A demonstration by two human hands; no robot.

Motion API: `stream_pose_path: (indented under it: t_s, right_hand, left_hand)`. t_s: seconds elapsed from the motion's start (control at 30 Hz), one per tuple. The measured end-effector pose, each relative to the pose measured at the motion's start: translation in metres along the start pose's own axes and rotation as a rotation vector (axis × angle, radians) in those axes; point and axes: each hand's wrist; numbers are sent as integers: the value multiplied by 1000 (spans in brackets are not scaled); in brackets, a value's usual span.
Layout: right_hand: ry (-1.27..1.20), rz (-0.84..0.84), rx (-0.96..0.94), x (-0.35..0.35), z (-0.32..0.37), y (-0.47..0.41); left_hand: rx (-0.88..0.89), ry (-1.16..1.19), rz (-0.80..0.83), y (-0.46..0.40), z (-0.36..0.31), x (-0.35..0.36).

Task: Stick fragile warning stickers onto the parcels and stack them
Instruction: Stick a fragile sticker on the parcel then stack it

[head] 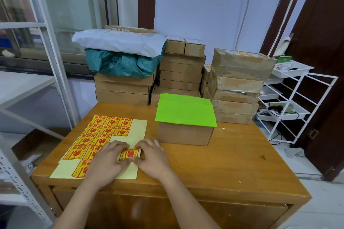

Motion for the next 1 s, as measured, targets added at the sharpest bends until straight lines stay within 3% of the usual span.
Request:
stream_pose_path:
  t_s: [1.0]
  right_hand:
    - [-112,-74,2,0,-2,0]
  left_hand:
    - [-11,63,-85,1,2,4]
Point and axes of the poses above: each hand's wrist, its own y-axis away from the middle knuckle, its own x-axis out of the palm, z = x × y, and after that the axes turned 4 degrees about x, right-handed
